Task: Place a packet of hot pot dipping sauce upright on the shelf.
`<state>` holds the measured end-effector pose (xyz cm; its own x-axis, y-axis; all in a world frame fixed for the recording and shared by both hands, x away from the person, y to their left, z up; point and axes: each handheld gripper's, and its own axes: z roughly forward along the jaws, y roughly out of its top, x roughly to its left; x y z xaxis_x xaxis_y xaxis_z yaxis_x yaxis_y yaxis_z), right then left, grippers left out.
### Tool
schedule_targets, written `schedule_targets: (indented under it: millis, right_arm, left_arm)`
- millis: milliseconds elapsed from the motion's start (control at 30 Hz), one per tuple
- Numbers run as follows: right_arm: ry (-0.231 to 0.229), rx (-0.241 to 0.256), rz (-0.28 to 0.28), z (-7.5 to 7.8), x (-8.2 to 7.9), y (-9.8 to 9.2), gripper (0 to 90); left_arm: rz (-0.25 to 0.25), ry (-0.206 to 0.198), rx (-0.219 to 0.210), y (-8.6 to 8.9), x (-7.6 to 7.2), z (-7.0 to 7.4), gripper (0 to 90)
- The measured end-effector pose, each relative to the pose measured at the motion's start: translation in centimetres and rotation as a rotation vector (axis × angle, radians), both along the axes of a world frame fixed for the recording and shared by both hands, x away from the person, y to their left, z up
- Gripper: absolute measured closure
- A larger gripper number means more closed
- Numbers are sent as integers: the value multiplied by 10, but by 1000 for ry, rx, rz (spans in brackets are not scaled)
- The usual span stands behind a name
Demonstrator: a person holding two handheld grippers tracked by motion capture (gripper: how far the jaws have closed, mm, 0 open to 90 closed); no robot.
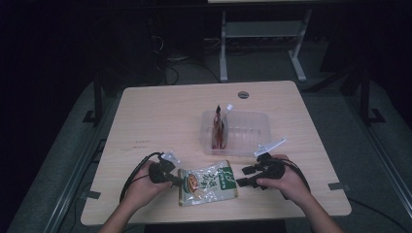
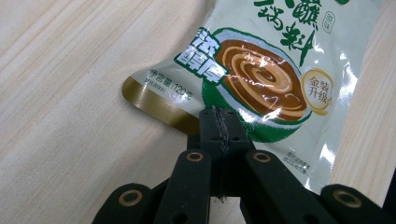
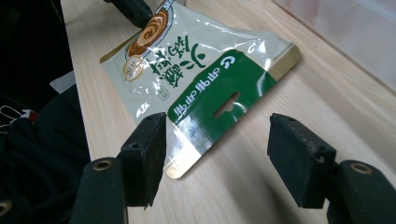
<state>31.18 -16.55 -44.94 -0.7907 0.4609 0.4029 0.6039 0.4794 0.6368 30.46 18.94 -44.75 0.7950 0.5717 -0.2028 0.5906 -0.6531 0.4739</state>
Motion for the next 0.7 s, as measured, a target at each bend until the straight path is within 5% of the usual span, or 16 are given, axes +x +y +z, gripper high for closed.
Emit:
schedule_targets:
  millis: [700]
  right_arm:
    - [60,-35,24,-17,14,25,395]
  left_arm:
    - [12,3,-8,1,-1,-1,899]
